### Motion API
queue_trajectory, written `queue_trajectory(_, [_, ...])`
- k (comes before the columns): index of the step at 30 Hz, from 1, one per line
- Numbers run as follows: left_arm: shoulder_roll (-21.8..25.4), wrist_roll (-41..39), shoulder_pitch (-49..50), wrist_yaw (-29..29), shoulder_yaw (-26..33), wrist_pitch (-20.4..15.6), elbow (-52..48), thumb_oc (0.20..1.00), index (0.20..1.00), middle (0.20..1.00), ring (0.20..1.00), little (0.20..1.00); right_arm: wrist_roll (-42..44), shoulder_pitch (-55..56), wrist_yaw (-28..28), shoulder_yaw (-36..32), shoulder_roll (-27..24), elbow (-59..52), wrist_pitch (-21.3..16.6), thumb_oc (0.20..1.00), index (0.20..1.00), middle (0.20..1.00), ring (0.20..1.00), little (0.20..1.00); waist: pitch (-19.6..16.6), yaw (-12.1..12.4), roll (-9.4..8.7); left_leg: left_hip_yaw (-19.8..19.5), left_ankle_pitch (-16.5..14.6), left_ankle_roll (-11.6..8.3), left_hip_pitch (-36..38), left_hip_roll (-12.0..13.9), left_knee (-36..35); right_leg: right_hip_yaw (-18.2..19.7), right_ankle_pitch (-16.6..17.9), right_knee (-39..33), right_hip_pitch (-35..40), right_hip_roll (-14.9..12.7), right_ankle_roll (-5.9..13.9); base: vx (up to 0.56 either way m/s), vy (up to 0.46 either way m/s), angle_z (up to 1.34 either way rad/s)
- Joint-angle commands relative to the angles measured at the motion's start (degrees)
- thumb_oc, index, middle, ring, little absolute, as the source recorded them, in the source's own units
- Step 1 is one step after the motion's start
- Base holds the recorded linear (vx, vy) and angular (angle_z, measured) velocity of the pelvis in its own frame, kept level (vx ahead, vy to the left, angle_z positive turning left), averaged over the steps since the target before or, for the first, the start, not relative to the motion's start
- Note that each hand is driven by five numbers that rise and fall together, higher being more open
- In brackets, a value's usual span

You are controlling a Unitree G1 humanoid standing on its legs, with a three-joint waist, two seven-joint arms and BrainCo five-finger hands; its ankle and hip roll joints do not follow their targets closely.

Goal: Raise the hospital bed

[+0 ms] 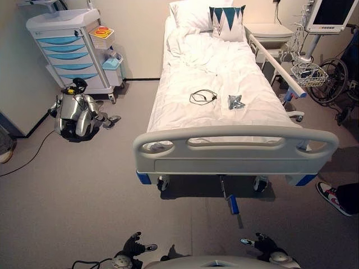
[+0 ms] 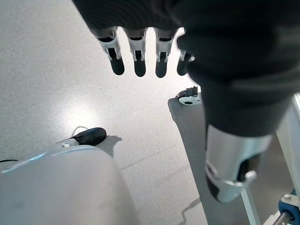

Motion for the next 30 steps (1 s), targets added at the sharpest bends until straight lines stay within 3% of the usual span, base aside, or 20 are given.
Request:
queue_trajectory(1, [0.93, -3.02, -4.84, 1.79, 1.93, -1.13, -0.67, 1.000, 1.000, 1.000, 1.000, 1.000, 4.33, -6.36, -0.92, -1.85, 0.26, 0.96, -0.73, 1.000, 1.000, 1.000, 1.000, 1.000, 3.65, 0.85, -3.60, -1.27, -4.11, 0.04, 0.96, -0.45, 1.78, 1.35, 5.99, -0.30, -0.97, -5.43, 4.08, 0.00, 0.000, 0.00])
queue_trajectory(7, [3.95, -10.83, -4.96, 2.27, 1.98, -2.69, -17.54, 1.000, 1.000, 1.000, 1.000, 1.000, 6.92, -10.30, -1.62, -1.58, -0.23, -1.56, 0.28, 1.000, 1.000, 1.000, 1.000, 1.000, 6.82, 1.36, -3.21, -1.86, -3.67, -0.12, -1.95, -0.13, 3.61, 1.38, 5.66, 1.78, -3.82, -5.40, 3.59, -0.05, -0.014, 0.00])
queue_trajectory(12, [9.05, -15.73, -6.52, 1.87, 0.13, -3.79, -39.74, 1.000, 1.000, 1.000, 1.000, 1.000, 10.39, -17.34, -3.50, -0.42, -1.71, -8.46, 0.53, 1.000, 1.000, 1.000, 1.000, 1.000, 13.81, 1.86, -2.39, -2.47, -2.84, -0.49, -8.28, 0.27, 7.86, 2.25, 5.62, 6.14, -10.38, -5.57, 2.90, -0.20, -0.020, -0.02])
queue_trajectory(13, [9.10, -15.74, -6.52, 1.86, 0.18, -3.70, -39.85, 1.000, 1.000, 1.000, 1.000, 1.000, 10.40, -17.40, -3.52, -0.43, -1.69, -8.46, 0.55, 1.000, 1.000, 1.000, 1.000, 1.000, 13.79, 1.88, -2.42, -2.43, -2.88, -0.49, -8.43, 0.26, 7.99, 2.32, 5.57, 6.29, -10.56, -5.59, 2.89, -0.20, -0.008, -0.05])
queue_trajectory(14, [10.45, -16.77, -8.10, 1.92, -0.57, -3.86, -46.82, 1.000, 1.000, 1.000, 1.000, 1.000, 11.86, -20.11, -4.74, -0.28, -1.82, -9.65, 0.39, 1.000, 1.000, 1.000, 1.000, 1.000, 16.22, 2.13, -1.90, -2.54, -2.37, -0.58, -10.44, 0.44, 8.88, 2.61, 5.64, 7.97, -13.14, -5.74, 2.61, -0.11, 0.000, -0.06])
queue_trajectory(15, [10.45, -16.77, -8.10, 1.92, -0.57, -3.86, -46.82, 1.000, 1.000, 1.000, 1.000, 1.000, 11.86, -20.12, -4.74, -0.28, -1.82, -9.64, 0.39, 1.000, 1.000, 1.000, 1.000, 1.000, 16.21, 2.14, -1.91, -2.53, -2.38, -0.58, -10.46, 0.44, 8.89, 2.63, 5.63, 7.99, -13.18, -5.74, 2.61, -0.23, 0.001, -0.09])
queue_trajectory(16, [11.72, -17.37, -10.06, 1.68, -1.81, -4.18, -53.29, 1.000, 1.000, 1.000, 1.000, 1.000, 12.82, -22.69, -5.24, 0.52, -2.33, -11.29, 0.20, 1.000, 1.000, 1.000, 1.000, 1.000, 18.69, 2.29, -1.31, -2.83, -1.73, -0.71, -12.46, 0.58, 9.32, 2.90, 5.60, 9.46, -15.65, -5.86, 2.46, -0.19, 0.002, -0.04])
queue_trajectory(19, [13.53, -16.23, -13.64, 1.57, -3.62, -4.31, -59.20, 1.000, 1.000, 1.000, 1.000, 1.000, 13.63, -25.05, -6.27, 1.20, -3.43, -15.93, -0.48, 1.000, 1.000, 1.000, 1.000, 1.000, 21.98, 2.06, -0.86, -2.97, -1.13, -0.99, -16.20, 0.89, 11.06, 3.60, 5.53, 12.25, -20.04, -6.37, 2.38, -0.19, 0.005, -0.02])
queue_trajectory(23, [15.02, -11.99, -21.76, 3.32, -8.53, -4.59, -66.36, 1.000, 1.000, 1.000, 1.000, 1.000, 14.77, -28.82, -8.78, 1.24, -4.50, -20.17, -2.54, 1.000, 1.000, 1.000, 1.000, 1.000, 27.27, 1.75, -1.44, -3.21, -0.94, -0.73, -22.98, 1.37, 15.08, 3.89, 5.19, 18.03, -28.18, -6.94, 2.34, -0.16, -0.022, -0.01])
queue_trajectory(30, [13.97, -12.52, -27.96, 5.82, -12.32, -5.27, -73.81, 1.000, 1.000, 1.000, 1.000, 1.000, 18.66, -31.80, -11.63, 0.70, -7.17, -27.34, -4.93, 1.000, 1.000, 1.000, 1.000, 1.000, 27.28, 0.70, -1.30, -4.09, -0.22, -1.12, -38.29, 1.30, 19.93, 4.21, 4.77, 23.02, -42.68, -7.63, 1.88, -0.10, -0.020, 0.10])
